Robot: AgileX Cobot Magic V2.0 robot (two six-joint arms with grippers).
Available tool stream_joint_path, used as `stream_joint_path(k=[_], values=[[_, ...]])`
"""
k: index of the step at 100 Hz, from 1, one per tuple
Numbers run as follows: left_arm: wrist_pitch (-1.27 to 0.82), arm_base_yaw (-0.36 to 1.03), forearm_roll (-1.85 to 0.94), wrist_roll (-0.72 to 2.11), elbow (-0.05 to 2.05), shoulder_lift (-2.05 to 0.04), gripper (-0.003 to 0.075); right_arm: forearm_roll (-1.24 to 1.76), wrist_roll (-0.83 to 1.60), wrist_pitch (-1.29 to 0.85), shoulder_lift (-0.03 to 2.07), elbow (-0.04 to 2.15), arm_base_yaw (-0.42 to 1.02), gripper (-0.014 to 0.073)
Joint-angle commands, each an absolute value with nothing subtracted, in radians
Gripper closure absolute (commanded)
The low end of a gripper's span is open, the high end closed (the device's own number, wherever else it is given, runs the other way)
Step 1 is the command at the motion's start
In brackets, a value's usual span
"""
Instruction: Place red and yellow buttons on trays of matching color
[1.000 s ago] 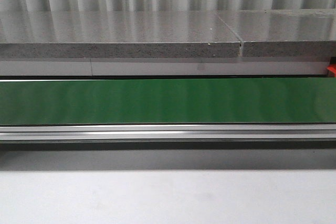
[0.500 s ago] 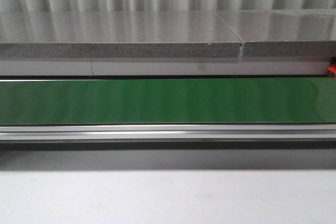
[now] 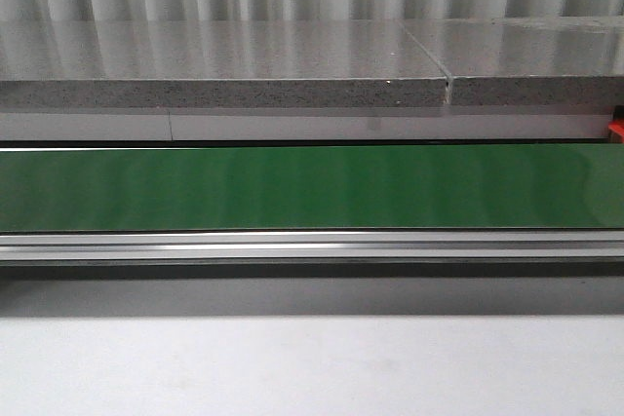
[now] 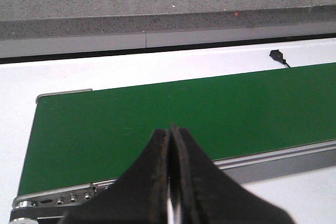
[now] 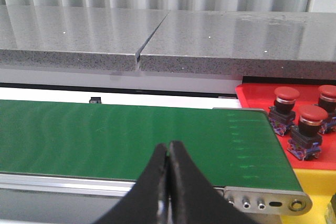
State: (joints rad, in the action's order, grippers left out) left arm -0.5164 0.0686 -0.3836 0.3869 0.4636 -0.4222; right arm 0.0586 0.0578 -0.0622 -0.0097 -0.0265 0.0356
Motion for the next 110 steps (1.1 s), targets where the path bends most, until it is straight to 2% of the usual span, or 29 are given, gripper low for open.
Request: stream_joint_path(k=[1, 58, 86, 110], values=[[-0.450, 0.077, -0.407, 0.385, 0.493, -0.429, 0.0741, 0.046, 0.056, 0.012, -0.018, -0.012, 0.036, 0.0661], [-0.448, 0.077, -0.407, 0.385, 0.493, -0.429, 0.0741, 0.046, 0.056, 0.012, -0.018, -0.012, 0.036, 0.0661], [-0.222, 0.077, -0.299, 0.370, 0.450, -0.423, 0.0741, 0.046, 0.056, 0.012, -0.018, -0.012, 0.036, 0.0661], [-0.021, 0.105, 0.094, -0.066, 0.272, -0.362, 0.0741, 0.046, 0.056, 0.012, -0.018, -0.012, 0.036, 0.0661]])
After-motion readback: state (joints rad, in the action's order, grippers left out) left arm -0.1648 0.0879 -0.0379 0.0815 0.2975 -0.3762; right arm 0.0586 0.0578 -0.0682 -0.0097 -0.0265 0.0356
